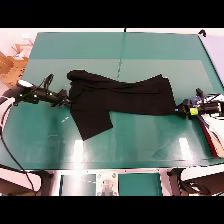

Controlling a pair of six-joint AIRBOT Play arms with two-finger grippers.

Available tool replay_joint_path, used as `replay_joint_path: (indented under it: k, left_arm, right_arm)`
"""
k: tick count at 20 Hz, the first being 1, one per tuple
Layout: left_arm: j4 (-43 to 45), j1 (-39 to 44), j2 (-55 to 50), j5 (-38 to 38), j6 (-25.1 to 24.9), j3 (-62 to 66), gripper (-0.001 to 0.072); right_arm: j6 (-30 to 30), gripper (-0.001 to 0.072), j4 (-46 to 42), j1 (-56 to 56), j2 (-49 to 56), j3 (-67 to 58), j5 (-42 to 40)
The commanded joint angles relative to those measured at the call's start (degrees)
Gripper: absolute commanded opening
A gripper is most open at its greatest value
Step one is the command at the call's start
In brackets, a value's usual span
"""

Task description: Fold the shirts.

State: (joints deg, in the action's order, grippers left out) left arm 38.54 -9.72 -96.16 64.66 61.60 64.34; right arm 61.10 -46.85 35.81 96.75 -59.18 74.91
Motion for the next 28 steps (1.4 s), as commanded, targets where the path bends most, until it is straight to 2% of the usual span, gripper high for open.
replay_joint_path:
  k: [1,5,10,14,17,21,23,25,28]
  left_arm:
    - [-0.1,0.0,0.2,4.2,-0.7,2.1,0.0026]
    - [-0.1,0.0,4.7,12.9,1.3,13.3,0.0025]
    - [-1.8,0.0,19.7,15.2,3.0,31.4,0.0025]
    - [-1.8,0.0,33.7,11.2,2.9,46.2,0.0026]
    - [-0.3,0.0,42.2,7.5,3.2,53.6,0.0026]
    - [6.5,0.0,47.8,5.1,8.1,54.3,0.0026]
    - [9.6,0.0,47.8,5.7,11.2,52.9,0.0026]
    - [10.5,0.0,47.4,6.1,13.2,48.4,0.0026]
    - [10.4,0.0,44.4,6.4,13.4,37.7,0.0027]
  right_arm:
    - [-0.3,0.0016,5.9,-1.7,-0.9,-0.9,0.8]
    - [-0.2,0.0014,12.7,-1.7,-7.7,-9.2,3.8]
    - [0.0,0.0014,24.0,-1.7,-26.8,-22.4,3.4]
    - [4.0,0.0014,24.8,-1.6,-45.1,-31.5,-6.1]
    - [7.3,0.0014,24.6,-1.6,-56.3,-32.8,-14.2]
    - [12.8,0.0014,12.9,-1.6,-64.8,-32.8,-23.1]
    - [17.9,0.0014,7.7,-1.6,-64.7,-32.0,-21.0]
    - [18.6,0.0013,7.3,-1.7,-63.2,-28.4,-17.7]
    - [18.6,0.0014,9.8,-1.7,-58.6,-18.1,-14.8]
